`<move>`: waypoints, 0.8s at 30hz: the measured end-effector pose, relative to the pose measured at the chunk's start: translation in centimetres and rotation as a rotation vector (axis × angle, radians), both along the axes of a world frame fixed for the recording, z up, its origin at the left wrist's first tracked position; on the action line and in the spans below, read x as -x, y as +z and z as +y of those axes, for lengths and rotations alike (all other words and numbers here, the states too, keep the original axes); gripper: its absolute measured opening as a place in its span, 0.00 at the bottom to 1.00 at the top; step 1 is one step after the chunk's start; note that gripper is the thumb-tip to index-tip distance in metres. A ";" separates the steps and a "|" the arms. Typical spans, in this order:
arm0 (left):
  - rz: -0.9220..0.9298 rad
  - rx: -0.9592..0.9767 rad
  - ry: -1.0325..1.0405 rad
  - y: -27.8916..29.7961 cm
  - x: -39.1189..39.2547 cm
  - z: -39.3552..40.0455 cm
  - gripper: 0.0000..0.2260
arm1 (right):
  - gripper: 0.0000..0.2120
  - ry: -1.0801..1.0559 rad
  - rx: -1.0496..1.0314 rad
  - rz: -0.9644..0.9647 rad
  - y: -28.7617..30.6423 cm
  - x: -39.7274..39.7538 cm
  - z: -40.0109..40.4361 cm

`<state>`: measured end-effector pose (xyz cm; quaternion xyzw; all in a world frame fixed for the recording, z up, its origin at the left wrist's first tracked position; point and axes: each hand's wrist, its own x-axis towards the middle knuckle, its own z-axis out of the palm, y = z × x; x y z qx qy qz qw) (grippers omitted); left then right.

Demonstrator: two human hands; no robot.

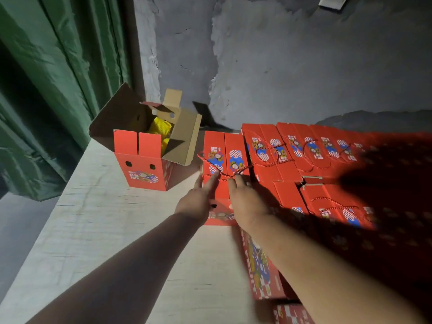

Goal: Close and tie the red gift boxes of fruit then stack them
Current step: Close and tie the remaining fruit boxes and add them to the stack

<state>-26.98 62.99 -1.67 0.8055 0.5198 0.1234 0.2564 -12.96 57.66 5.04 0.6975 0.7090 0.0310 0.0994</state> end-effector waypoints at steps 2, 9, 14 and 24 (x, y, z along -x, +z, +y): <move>0.059 -0.008 0.007 0.4 -0.5 1.3 0.50 | 0.26 -0.013 -0.013 0.016 -0.3 -0.5 1.5; 0.220 -0.029 -0.110 1.8 -0.3 3.2 0.49 | 0.23 -0.067 -0.031 0.049 -0.9 -0.4 2.7; 0.214 0.031 -0.244 3.5 2.4 4.2 0.58 | 0.23 -0.056 -0.043 -0.004 -1.0 -0.4 2.8; 0.708 -0.484 0.118 3.0 7.2 9.4 0.42 | 0.28 -0.056 -0.034 -0.038 -0.9 -0.3 2.7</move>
